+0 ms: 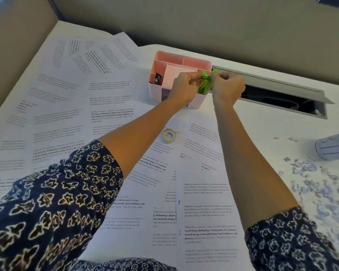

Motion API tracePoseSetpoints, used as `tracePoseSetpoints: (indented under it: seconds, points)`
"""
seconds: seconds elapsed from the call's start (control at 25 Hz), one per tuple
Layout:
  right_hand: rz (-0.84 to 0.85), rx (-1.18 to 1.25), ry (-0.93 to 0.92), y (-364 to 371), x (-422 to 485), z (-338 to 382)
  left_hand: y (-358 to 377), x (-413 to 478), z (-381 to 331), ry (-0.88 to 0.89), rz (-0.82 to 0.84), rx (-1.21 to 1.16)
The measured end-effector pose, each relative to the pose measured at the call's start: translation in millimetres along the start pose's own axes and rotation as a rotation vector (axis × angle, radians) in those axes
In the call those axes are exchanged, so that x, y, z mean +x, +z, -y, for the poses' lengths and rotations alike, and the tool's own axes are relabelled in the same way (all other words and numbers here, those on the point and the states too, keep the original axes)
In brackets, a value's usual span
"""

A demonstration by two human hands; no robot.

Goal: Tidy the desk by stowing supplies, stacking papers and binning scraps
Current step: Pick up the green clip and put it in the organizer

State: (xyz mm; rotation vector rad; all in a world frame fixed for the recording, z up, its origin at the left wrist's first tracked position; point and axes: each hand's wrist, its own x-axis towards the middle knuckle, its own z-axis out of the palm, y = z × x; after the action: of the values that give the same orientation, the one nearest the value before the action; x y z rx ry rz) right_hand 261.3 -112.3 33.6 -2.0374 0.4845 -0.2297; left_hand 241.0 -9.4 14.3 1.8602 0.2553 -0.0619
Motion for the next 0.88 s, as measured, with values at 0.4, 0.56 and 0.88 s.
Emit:
tracePoseSetpoints:
  seconds: [0.4,0.56,0.88]
  points:
    - [0.070,-0.203,-0.044,21,2,-20,6,3,18,-0.164,0.009,-0.019]
    - [0.089,-0.260,-0.072,27,1,-23,2,-6,12,-0.131,-0.046,-0.028]
    - [0.007,-0.194,-0.096,22,-17,-34,-34,-45,52,0.093,-0.304,-0.013]
